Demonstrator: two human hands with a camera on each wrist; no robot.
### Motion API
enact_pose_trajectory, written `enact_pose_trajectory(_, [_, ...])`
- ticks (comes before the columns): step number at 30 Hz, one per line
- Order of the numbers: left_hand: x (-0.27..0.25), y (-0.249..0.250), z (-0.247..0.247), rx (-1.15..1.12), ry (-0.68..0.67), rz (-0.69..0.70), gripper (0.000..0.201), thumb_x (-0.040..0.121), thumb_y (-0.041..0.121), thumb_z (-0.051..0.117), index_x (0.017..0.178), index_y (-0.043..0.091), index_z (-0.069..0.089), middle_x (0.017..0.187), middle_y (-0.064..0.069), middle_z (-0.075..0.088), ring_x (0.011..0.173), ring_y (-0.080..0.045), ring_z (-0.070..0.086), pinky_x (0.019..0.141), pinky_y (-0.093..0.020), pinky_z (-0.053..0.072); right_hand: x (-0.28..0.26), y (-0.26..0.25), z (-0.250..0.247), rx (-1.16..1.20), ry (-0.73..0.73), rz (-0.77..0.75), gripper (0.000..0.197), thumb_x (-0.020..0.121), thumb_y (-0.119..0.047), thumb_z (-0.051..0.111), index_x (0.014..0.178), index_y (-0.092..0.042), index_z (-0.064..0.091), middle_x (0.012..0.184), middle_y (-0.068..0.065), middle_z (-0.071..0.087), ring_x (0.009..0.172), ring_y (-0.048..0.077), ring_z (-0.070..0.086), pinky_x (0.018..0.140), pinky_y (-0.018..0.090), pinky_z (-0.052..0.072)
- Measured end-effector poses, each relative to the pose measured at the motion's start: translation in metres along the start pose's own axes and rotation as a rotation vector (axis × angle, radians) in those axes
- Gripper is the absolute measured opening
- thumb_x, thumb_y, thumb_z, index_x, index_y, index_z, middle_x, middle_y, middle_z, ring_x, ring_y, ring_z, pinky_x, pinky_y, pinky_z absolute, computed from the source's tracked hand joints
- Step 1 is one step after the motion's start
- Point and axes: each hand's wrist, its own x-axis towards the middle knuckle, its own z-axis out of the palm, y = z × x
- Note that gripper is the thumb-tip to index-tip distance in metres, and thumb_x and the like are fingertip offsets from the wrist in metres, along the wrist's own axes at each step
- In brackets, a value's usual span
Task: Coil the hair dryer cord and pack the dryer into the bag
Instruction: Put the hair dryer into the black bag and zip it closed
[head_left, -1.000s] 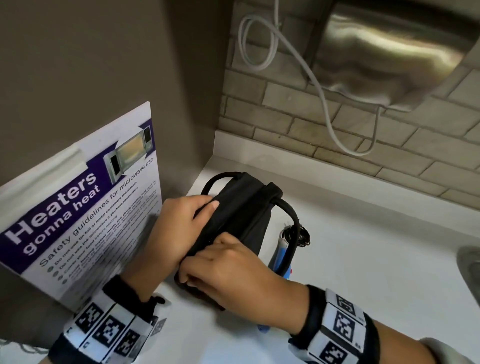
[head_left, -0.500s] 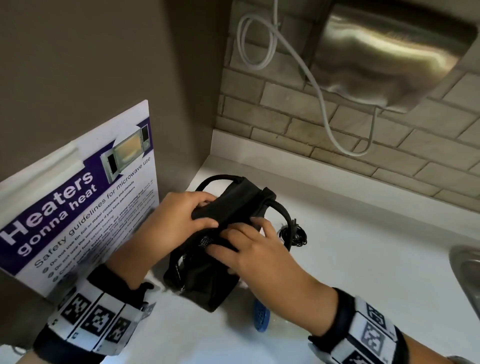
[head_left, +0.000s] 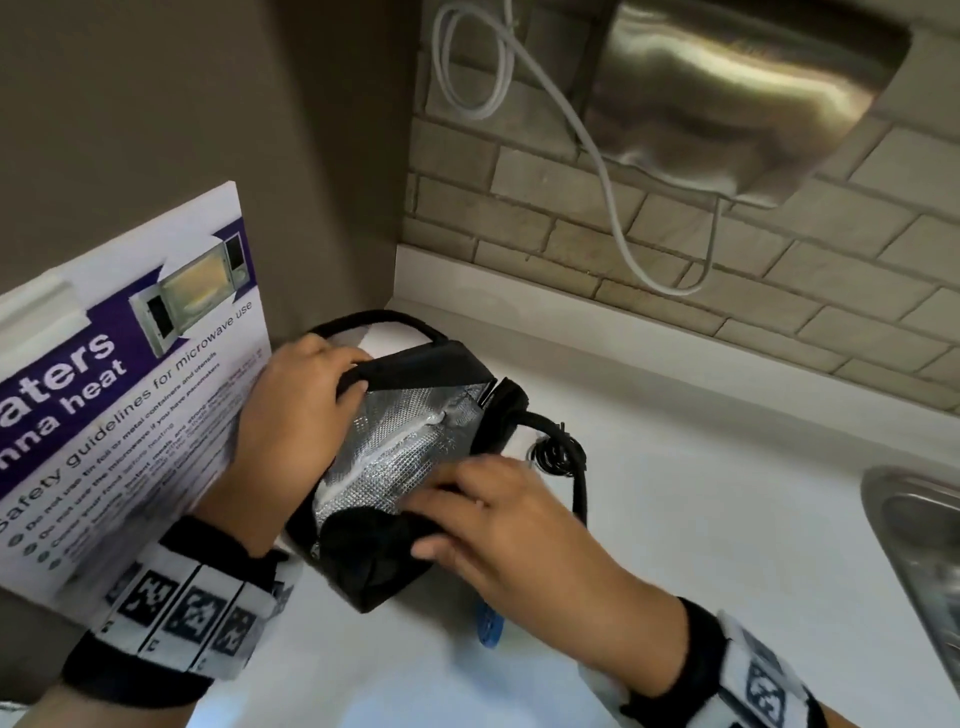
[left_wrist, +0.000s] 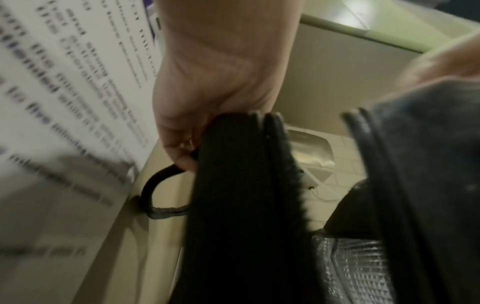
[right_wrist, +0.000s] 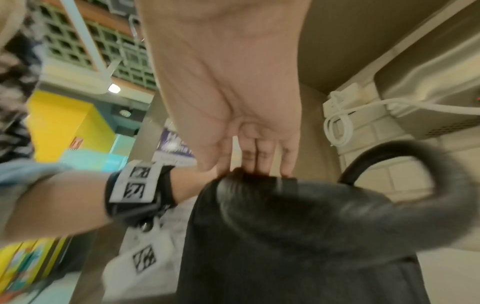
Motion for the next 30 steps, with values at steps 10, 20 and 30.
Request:
enact_pose_trajectory(10, [-0.039, 0.074, -0.018, 0.034, 0.058, 0.204, 0.021, 0.09, 0.03, 0.053, 0.1, 0.022, 0.07, 0.095, 0.001, 0.064, 0.098, -0.025, 0.057, 0.085, -0.042, 0.045, -0.021, 0.16, -0.032, 0.042, 0.009, 0.506, 0.017, 0.089, -0.012, 0.06, 0.102, -0.021, 0.068, 0.086, -0.004, 0.066, 0.073, 0.012, 0.063, 0.075, 0.032, 0.052])
enact_pose_trajectory(20, [-0.117, 0.133, 0.105, 0.226, -0.698, 0.587, 0.048, 0.066, 0.046, 0.074, 0.103, 0.02, 0.058, 0.093, 0.0, 0.059, 0.088, -0.021, 0.061, 0.076, -0.032, 0.05, -0.044, 0.222, 0.069, -0.234, -0.366, 0.379, 0.054, 0.079, -0.016, 0.069, 0.129, -0.016, 0.048, 0.123, 0.01, 0.051, 0.107, 0.032, 0.055, 0.085, 0.041, 0.046])
enact_pose_trajectory(30, [-0.121, 0.119, 0.122, 0.101, -0.901, 0.419, 0.089, 0.069, 0.02, 0.074, 0.14, 0.03, 0.022, 0.131, 0.0, 0.044, 0.121, -0.024, 0.041, 0.101, -0.04, 0.038, -0.058, 0.23, 0.069, -0.184, -0.308, 0.361, 0.049, 0.079, -0.019, 0.064, 0.125, -0.023, 0.047, 0.118, -0.004, 0.057, 0.111, 0.023, 0.053, 0.091, 0.04, 0.035])
